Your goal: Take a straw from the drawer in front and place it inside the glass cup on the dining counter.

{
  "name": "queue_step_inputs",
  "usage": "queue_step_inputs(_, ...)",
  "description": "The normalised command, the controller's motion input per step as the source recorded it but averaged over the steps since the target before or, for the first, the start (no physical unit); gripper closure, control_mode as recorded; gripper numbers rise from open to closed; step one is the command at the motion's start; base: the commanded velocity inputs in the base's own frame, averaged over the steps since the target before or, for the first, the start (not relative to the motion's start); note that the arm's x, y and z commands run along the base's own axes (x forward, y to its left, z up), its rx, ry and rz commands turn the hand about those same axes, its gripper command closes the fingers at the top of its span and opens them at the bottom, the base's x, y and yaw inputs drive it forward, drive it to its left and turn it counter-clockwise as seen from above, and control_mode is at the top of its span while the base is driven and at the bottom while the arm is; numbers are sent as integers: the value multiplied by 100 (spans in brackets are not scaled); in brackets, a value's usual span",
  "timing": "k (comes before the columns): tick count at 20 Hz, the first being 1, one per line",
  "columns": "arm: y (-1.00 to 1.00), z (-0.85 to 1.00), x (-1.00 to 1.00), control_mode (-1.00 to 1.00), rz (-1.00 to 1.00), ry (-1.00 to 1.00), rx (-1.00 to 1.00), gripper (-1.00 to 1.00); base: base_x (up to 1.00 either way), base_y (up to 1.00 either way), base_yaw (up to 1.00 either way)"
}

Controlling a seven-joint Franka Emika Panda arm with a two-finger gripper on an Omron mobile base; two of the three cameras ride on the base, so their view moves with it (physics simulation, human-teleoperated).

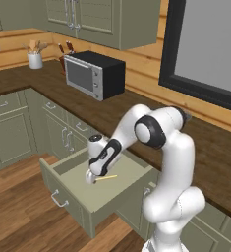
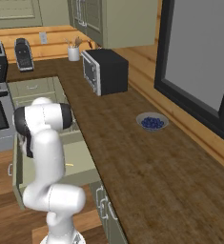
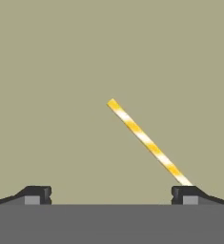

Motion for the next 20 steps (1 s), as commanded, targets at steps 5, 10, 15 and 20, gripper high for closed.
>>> queue_step_inputs(5,24,-36,44,-100,0,3,0,-100,0,0,0)
queue_step_inputs(10,12,-46,38,-100,0,4,0,-100,0,0,0)
queue_step_inputs(15,0,-38,25,-100,0,2,0,-100,0,0,0)
queue_step_inputs(20,-1,-38,23,-100,0,2,0,-100,0,0,0)
